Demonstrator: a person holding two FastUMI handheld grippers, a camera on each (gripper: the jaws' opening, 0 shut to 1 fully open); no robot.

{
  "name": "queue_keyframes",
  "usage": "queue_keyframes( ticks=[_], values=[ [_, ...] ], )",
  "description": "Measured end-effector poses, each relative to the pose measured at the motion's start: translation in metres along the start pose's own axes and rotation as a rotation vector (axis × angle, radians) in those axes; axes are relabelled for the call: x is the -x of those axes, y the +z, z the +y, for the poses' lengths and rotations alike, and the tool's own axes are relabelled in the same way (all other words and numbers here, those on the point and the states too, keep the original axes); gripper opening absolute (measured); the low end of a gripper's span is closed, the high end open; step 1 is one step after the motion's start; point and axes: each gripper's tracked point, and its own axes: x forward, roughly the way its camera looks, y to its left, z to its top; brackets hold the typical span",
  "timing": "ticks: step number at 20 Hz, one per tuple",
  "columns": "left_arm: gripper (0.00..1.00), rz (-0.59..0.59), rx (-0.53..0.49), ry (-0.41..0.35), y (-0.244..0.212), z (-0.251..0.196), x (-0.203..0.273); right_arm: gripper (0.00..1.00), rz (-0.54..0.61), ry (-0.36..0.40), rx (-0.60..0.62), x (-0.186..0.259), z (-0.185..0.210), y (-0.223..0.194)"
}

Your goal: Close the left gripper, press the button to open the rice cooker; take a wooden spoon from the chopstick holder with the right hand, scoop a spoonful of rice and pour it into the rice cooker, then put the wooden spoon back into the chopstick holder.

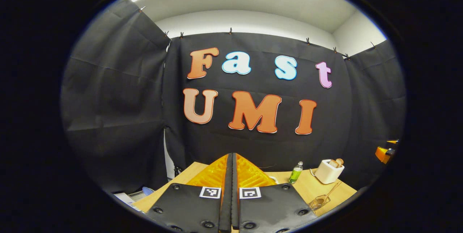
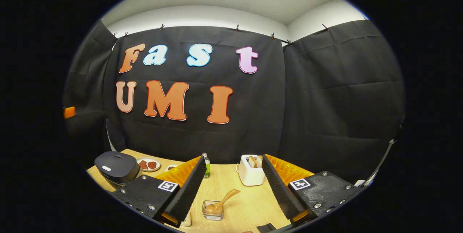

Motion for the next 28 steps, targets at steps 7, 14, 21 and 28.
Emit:
queue_keyframes(
  ticks=[7,14,21,28],
  values=[
    [0.0,0.134,-0.028,-0.056,-0.056,-0.012,-0.026,0.96,0.025,-0.012,0.003,0.001,0.0,-0.011],
    [0.04,0.284,-0.059,-0.097,-0.136,-0.028,-0.051,1.0,0.059,-0.018,-0.008,0.004,-0.001,-0.026],
    [0.04,0.46,-0.103,-0.086,-0.22,-0.017,-0.064,0.96,0.087,-0.04,-0.003,0.003,-0.01,-0.038],
    [0.0,0.534,-0.086,-0.058,-0.254,-0.009,-0.067,0.96,0.105,-0.061,0.001,-0.002,-0.02,-0.045]
  ],
)
